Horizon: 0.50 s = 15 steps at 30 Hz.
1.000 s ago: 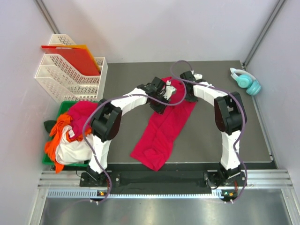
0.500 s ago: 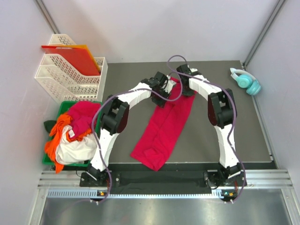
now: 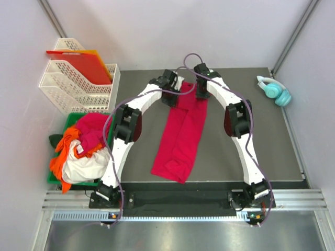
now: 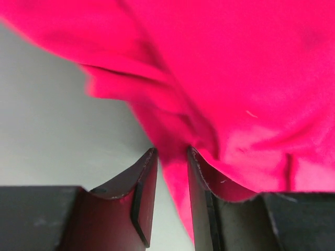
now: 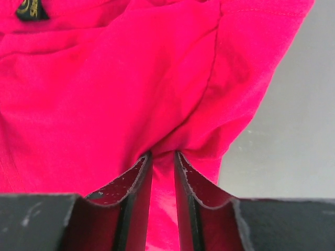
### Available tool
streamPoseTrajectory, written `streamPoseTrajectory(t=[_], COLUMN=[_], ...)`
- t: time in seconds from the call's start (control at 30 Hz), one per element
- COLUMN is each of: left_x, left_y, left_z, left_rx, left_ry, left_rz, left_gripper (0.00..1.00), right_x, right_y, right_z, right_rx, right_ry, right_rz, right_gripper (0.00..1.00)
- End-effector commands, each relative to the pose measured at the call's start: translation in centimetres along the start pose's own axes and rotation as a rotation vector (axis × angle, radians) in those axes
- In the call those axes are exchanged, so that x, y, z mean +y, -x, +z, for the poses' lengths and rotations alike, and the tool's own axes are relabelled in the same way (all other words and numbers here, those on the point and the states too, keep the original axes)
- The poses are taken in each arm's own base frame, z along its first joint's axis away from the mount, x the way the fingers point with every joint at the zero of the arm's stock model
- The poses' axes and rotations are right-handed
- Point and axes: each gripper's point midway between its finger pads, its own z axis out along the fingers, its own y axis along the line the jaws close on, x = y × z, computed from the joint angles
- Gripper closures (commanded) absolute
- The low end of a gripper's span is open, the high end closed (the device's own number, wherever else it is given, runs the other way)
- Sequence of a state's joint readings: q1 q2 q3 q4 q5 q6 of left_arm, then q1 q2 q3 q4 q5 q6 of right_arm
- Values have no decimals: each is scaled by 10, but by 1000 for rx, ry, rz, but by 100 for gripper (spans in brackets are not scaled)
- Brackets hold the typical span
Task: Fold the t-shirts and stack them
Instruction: Fold the tshirt
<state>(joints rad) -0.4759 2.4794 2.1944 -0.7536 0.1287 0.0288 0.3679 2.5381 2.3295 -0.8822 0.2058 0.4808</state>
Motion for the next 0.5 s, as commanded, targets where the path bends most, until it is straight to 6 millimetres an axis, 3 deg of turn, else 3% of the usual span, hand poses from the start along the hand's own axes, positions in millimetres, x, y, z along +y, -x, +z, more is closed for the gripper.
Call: streamPoseTrajectory(t=[0.0,0.17,0.27,0.3,0.33,0.37,0.4,0.43,0.47], left_x=[66,93,96,91,84,78,74,66,62], left_y=[-35,-35,-34,-22,-11,-19,3,21,11], left_z=[22,20,15,3,-4,-6,-34,-44,-48], left_rx=[106,90,85,49,10,14,-62,-142,-133], left_ry=[140,179,172,153,113,92,84,41,35], left_rz=[-111,-179,-178,-169,-166,-168,-164,-144,-144], left_gripper=[65,64,65,65,64,64,63,62,61], right_x=[19,15,12,17,19,16,18,18,14], right_y=[-6,6,21,29,44,44,54,69,74], right_z=[17,18,11,8,-9,-12,-20,-42,-50], right_rx=[43,24,-17,-53,-101,-110,-151,-199,-223], right_ry=[107,128,145,162,178,174,186,196,176], right_rz=[28,51,55,44,46,47,54,63,71], right_gripper=[75,74,74,74,74,73,73,73,73])
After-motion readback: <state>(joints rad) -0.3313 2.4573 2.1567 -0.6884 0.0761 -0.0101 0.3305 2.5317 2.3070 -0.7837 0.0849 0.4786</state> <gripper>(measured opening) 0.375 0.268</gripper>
